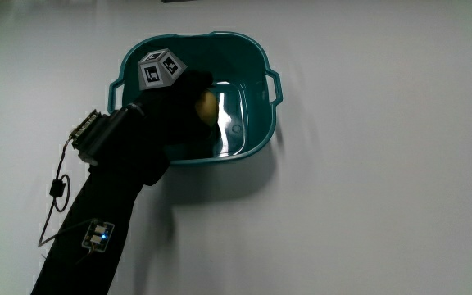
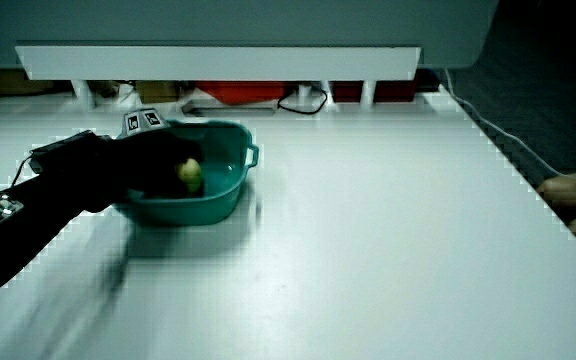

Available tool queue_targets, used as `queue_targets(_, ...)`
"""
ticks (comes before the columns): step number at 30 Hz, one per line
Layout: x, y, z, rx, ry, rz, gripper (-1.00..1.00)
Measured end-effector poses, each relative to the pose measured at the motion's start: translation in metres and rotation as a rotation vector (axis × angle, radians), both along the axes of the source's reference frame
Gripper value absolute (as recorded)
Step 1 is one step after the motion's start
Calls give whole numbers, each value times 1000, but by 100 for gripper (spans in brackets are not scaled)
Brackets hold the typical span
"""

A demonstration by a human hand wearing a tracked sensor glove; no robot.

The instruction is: Place pear into plate

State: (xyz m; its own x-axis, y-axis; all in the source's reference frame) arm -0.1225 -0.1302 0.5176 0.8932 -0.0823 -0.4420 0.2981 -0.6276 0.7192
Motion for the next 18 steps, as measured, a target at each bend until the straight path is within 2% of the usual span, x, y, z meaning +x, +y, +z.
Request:
queue_targets(3, -1, 2, 1, -40, 7, -16, -12)
queue_targets(6, 6, 2, 2, -78, -18, 32, -29)
queue_targets(8, 6, 3, 4, -121, -15, 51, -41)
queue_targets(11, 1, 3, 1, -103, 59, -6, -59)
queue_targets(18, 0, 3, -1, -95, 77, -9, -100)
